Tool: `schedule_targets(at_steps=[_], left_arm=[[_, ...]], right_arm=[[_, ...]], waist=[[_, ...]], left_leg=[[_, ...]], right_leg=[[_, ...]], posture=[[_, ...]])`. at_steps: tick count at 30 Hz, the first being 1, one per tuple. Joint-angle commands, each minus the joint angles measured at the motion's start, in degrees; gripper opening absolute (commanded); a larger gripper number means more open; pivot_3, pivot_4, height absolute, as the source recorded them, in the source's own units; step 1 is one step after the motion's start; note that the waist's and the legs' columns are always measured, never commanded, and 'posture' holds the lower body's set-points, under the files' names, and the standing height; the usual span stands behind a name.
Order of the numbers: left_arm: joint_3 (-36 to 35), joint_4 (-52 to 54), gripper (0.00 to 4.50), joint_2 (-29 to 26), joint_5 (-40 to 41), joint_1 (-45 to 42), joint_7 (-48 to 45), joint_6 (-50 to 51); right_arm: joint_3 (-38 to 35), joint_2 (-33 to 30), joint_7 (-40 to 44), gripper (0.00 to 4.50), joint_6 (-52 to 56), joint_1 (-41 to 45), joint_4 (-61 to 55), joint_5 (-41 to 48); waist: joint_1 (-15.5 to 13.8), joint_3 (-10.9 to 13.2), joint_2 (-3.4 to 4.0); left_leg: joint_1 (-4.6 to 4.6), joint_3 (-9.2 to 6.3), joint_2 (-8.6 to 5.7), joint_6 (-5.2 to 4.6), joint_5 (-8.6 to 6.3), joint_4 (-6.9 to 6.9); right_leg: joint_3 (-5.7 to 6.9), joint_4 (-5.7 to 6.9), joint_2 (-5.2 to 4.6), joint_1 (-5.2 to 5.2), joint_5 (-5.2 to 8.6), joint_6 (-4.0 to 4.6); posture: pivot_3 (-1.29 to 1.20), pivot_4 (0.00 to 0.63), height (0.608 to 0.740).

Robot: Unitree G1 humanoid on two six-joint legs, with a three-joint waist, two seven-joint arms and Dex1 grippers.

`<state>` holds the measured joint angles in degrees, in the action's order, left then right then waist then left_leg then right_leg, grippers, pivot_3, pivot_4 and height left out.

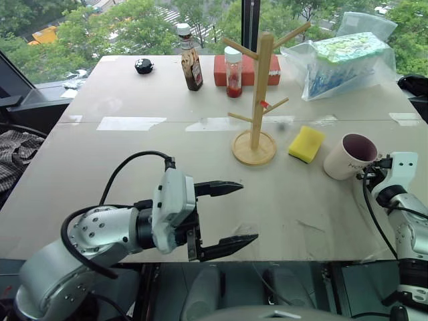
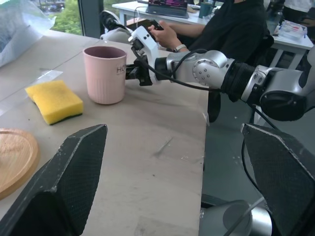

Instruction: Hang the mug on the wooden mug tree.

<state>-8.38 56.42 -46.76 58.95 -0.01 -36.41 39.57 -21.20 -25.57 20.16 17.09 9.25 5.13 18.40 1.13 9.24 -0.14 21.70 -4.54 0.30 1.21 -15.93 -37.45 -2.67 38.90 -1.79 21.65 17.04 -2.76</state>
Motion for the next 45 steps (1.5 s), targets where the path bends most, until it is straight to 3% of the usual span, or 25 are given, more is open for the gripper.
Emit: schedule_targets(at_steps=[1,12,16,23,29,32,45], left_arm=[[0.33,3.52,4.50,-1.18,3.87,-0.87,4.05,-0.21],[-1.54,1.11,4.50,-2.28,7.00,0.74,11.21,-1.72],[-3.68,-4.70,4.50,-3.20,5.54,-1.19,7.31,-2.44],[-2.71,-21.13,4.50,-2.11,-4.75,-3.61,-7.23,-8.83],[-7.21,-24.33,4.50,-0.81,-11.29,6.56,-19.05,-18.08],[-10.60,-25.13,4.50,0.33,-10.72,10.22,-22.39,-20.19],[-16.70,-27.12,4.50,1.99,-12.13,14.31,-25.25,-22.08]], right_arm=[[-0.76,-0.56,1.28,0.05,-1.81,-0.22,-2.02,0.84],[-2.37,-3.32,6.43,0.05,0.75,-3.32,-11.29,5.41],[-2.33,-6.70,10.04,0.05,3.86,-6.19,-17.83,8.67],[-1.57,-16.33,17.77,0.05,11.02,-8.01,-30.22,14.99],[6.88,-21.71,14.87,0.05,17.60,1.48,-38.92,12.78],[11.75,-22.11,12.83,0.05,21.48,7.28,-41.27,11.86],[24.97,-19.32,8.09,0.05,33.61,24.04,-41.09,6.82]], waist=[[-0.04,0.00,0.00],[-0.11,0.02,0.04],[-0.30,0.04,0.06],[0.33,0.09,0.09],[1.50,0.26,-0.03],[0.89,0.36,-0.20],[-0.17,0.44,-0.25]], left_leg=[[0.00,0.00,0.00,0.00,0.00,0.00],[0.00,0.01,-0.02,0.00,0.00,0.00],[0.00,-0.05,-0.08,0.00,0.00,0.00],[0.01,0.01,-0.14,-0.01,0.00,-0.01],[0.03,-0.05,0.00,-0.01,0.00,0.05],[0.08,-0.07,0.03,0.00,0.00,0.03],[0.21,-0.48,0.00,0.00,0.00,0.02]], right_leg=[[0.00,-0.01,0.00,0.00,0.00,0.00],[-0.01,0.00,0.01,0.01,0.00,0.00],[0.05,0.00,0.03,0.00,0.00,0.00],[0.00,-0.03,0.07,0.01,0.00,0.00],[-0.13,-0.04,0.06,0.12,0.00,0.00],[0.06,-0.04,0.03,0.12,0.00,0.01],[0.24,-0.09,-0.12,0.15,0.00,0.01]], posture=[[0.00,0.150,0.740],[0.00,0.150,0.740],[0.00,0.150,0.740],[0.00,0.150,0.740],[0.00,0.150,0.740],[0.00,0.150,0.740],[0.00,0.150,0.740]])
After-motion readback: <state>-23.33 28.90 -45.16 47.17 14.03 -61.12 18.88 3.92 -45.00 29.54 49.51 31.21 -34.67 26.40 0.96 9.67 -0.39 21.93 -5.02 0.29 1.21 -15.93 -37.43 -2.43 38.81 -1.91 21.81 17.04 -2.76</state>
